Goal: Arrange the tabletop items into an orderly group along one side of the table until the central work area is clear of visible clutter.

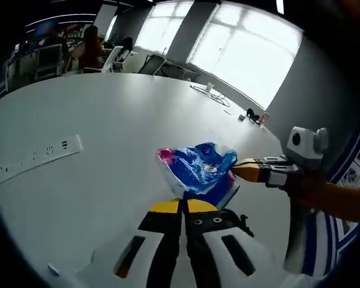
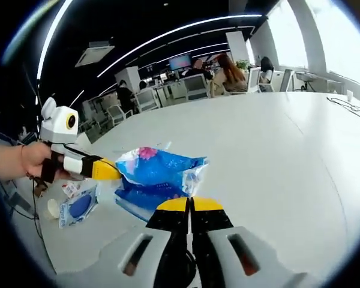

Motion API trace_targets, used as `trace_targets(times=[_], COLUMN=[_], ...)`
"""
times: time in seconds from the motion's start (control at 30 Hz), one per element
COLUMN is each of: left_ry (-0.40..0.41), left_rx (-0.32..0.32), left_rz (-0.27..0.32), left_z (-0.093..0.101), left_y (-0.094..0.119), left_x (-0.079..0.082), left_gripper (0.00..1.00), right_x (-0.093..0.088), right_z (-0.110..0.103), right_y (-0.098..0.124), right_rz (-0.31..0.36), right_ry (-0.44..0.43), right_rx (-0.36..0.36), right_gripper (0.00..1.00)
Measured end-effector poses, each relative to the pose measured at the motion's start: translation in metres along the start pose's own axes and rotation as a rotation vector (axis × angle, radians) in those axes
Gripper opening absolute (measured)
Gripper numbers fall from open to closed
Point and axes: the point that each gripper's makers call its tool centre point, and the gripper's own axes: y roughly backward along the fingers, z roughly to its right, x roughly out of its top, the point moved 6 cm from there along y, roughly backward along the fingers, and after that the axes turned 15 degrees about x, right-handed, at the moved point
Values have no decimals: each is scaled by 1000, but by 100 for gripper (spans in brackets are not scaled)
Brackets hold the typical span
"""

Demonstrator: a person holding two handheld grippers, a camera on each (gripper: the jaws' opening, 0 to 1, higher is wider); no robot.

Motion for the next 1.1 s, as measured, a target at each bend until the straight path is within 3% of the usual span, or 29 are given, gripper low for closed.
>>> trace_targets(times=[0.4,0.77,1.1], left_ry=[10,8,6], left_rx=[7,9,13], left_rz=[-36,-68,-78], left_z=[-2,-1,-1], left_y=[-25,-35,-38], left_x=[-9,-19,-23], left_gripper=[0,0,2], right_x=[-16,-30,-34], right_z=[20,28,30], right_y=[-11,-15,-14], right_rz=[-35,-75,-65], right_ry=[-34,-51,-78], right_rx=[-8,-23,-27], right_gripper=[0,0,0])
